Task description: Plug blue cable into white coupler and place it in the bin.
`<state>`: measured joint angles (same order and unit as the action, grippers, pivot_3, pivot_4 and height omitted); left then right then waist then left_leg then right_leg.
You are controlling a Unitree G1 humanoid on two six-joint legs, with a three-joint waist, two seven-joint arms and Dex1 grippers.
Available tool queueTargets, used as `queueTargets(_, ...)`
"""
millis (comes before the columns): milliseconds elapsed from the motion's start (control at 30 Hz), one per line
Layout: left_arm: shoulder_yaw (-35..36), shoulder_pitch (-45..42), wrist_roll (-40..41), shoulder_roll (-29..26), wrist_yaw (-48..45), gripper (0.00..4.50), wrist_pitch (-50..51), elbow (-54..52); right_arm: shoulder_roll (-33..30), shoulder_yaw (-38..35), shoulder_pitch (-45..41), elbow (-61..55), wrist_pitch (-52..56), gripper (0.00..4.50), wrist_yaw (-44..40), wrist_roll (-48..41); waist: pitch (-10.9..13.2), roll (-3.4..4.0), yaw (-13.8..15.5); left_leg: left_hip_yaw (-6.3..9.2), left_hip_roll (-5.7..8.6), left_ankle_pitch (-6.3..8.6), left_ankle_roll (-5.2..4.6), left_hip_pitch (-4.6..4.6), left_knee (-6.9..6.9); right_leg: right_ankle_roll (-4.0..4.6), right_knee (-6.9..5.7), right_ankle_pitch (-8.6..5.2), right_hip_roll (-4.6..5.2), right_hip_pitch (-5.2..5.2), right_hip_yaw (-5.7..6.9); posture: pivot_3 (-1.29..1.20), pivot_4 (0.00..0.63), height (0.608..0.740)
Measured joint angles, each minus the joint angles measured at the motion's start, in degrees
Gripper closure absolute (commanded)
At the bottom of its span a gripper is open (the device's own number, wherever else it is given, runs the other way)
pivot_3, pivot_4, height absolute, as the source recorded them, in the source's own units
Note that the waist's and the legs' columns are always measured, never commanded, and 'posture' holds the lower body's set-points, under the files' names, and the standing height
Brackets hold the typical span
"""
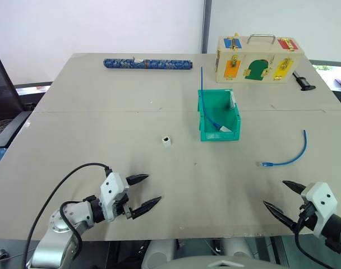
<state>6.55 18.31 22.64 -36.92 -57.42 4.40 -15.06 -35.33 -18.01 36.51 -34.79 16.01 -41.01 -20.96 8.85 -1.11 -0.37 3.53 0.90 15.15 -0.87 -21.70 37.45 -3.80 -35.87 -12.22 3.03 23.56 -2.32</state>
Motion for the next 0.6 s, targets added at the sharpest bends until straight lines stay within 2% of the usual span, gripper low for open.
queueTargets(100,0.00,-0.36,0.03,0.15,-0.55,0.04,-1.24,0.93,0.00,-0.05,-0.37,-0.07,0.34,0.00,0.06,-0.05,0.00,0.00,0.00,0.00,0.00,0.00,0.00,0.00,0.00,0.00,0.00,0.00,0.00,0.00,0.00,0.00,0.150,0.740)
queueTargets(267,-0.31,-5.58,1.63,1.66,-2.72,0.04,-2.72,4.06,-2.08,-1.65,-6.46,-2.27,4.21,0.00,1.33,-1.73,-0.02,0.01,-0.07,-0.02,0.01,0.00,0.00,0.01,0.06,0.00,-0.02,0.02,-0.02,-0.02,-0.01,0.00,0.150,0.740)
queueTargets(400,-0.92,-8.45,2.63,1.46,-3.96,0.04,-1.88,2.13,-8.32,-2.40,-11.23,-2.72,8.46,0.00,0.34,-1.65,-0.01,0.01,-0.06,-0.11,0.03,0.00,0.00,-0.03,0.04,0.14,0.00,0.09,-0.03,-0.01,0.02,0.00,0.150,0.740)
queueTargets(533,-4.13,-10.00,2.85,0.20,-6.87,0.04,-1.78,-0.19,-14.69,0.36,-18.23,2.28,10.22,0.00,-2.18,0.88,0.00,-0.05,-0.22,-0.26,0.05,0.00,0.00,0.00,0.05,0.17,0.01,0.12,-0.03,-0.03,0.01,0.00,0.150,0.740)
queueTargets(567,-5.18,-10.68,2.82,-0.11,-7.74,0.00,-1.78,-0.68,-15.87,1.88,-21.20,4.94,10.52,0.52,-3.15,1.33,0.01,-0.03,-0.26,-0.29,0.05,-0.01,-0.01,0.00,0.05,0.16,0.00,0.12,-0.04,-0.03,0.01,0.00,0.150,0.740)
queueTargets(600,-5.64,-11.20,2.81,-0.13,-8.01,0.00,-1.68,-1.20,-16.61,2.72,-22.56,6.59,10.49,0.85,-3.89,1.77,0.02,-0.02,-0.23,-0.28,0.05,-0.01,-0.01,0.00,0.05,0.15,0.00,0.11,-0.04,-0.03,0.02,0.00,0.150,0.740)
